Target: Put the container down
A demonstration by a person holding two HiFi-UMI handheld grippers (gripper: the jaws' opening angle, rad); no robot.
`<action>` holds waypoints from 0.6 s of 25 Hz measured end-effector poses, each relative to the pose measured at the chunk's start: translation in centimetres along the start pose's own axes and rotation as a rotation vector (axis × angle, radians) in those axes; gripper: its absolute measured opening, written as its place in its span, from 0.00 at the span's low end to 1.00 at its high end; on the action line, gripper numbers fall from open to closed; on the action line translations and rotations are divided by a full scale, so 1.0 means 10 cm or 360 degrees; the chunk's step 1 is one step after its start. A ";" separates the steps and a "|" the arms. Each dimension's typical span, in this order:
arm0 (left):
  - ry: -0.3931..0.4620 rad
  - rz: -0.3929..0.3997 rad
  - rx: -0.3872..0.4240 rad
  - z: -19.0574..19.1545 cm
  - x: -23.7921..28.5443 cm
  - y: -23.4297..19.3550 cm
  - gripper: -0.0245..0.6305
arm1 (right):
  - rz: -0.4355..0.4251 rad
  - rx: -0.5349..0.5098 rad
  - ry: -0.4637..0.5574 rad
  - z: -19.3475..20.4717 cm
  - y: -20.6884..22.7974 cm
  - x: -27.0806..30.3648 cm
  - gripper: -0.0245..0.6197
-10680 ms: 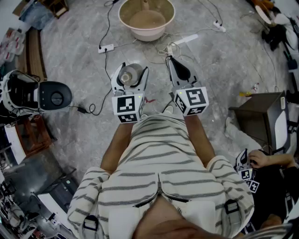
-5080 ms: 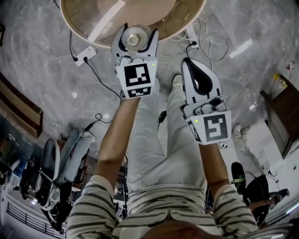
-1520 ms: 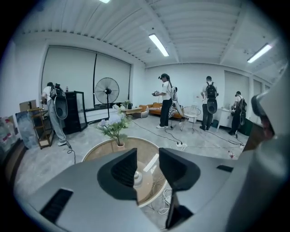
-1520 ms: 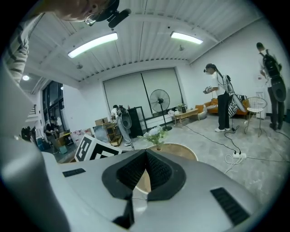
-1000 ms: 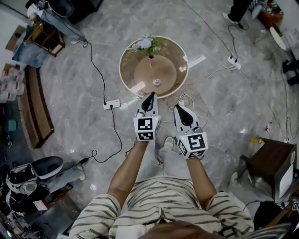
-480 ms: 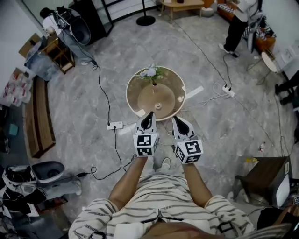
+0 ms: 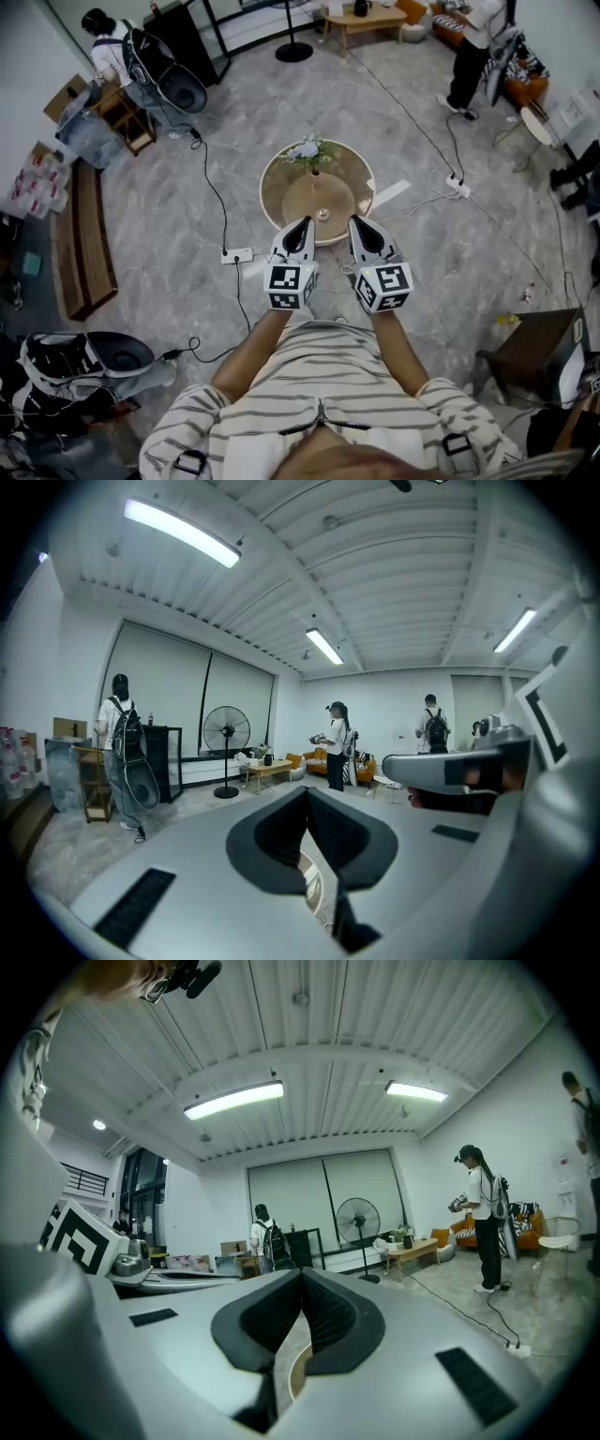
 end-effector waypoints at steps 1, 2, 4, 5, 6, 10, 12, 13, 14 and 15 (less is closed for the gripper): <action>0.0009 0.0006 0.0005 -0.03 -0.01 0.00 0.04 | 0.0002 0.0000 0.0004 -0.01 -0.01 0.00 0.05; 0.0016 0.0013 0.0007 -0.06 -0.02 -0.01 0.04 | 0.0003 -0.0003 0.0008 -0.03 -0.01 0.01 0.05; 0.0033 0.0039 0.0009 -0.12 -0.02 -0.02 0.04 | 0.0008 -0.0011 0.0022 -0.08 -0.02 0.03 0.05; 0.0045 0.0056 0.0016 -0.15 -0.03 -0.02 0.04 | 0.0012 -0.0013 0.0027 -0.09 -0.02 0.04 0.05; 0.0059 0.0070 0.0025 -0.17 -0.05 -0.01 0.04 | 0.0015 -0.0012 0.0031 -0.09 -0.03 0.04 0.05; 0.0109 0.0102 0.0057 -0.20 -0.08 0.01 0.04 | 0.0016 -0.0018 0.0053 -0.06 -0.05 0.03 0.05; 0.0119 0.0118 0.0057 -0.17 -0.12 0.03 0.04 | 0.0013 -0.0021 0.0064 -0.04 -0.08 0.00 0.05; 0.0123 0.0127 0.0056 -0.16 -0.13 0.04 0.04 | 0.0012 -0.0025 0.0066 -0.03 -0.09 -0.01 0.05; 0.0125 0.0135 0.0055 -0.15 -0.14 0.04 0.04 | 0.0013 -0.0030 0.0065 -0.03 -0.09 -0.01 0.05; 0.0125 0.0142 0.0051 -0.15 -0.13 0.04 0.04 | 0.0012 -0.0034 0.0064 -0.03 -0.09 0.00 0.05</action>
Point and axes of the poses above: the fingertips, and each gripper's own axes: x forward along the fingers, y to its right, z out of its underside, the point moved 2 cm from there along -x, backward along the fingers, and after that the axes turned 4 degrees about y, right-handed, at the moved point
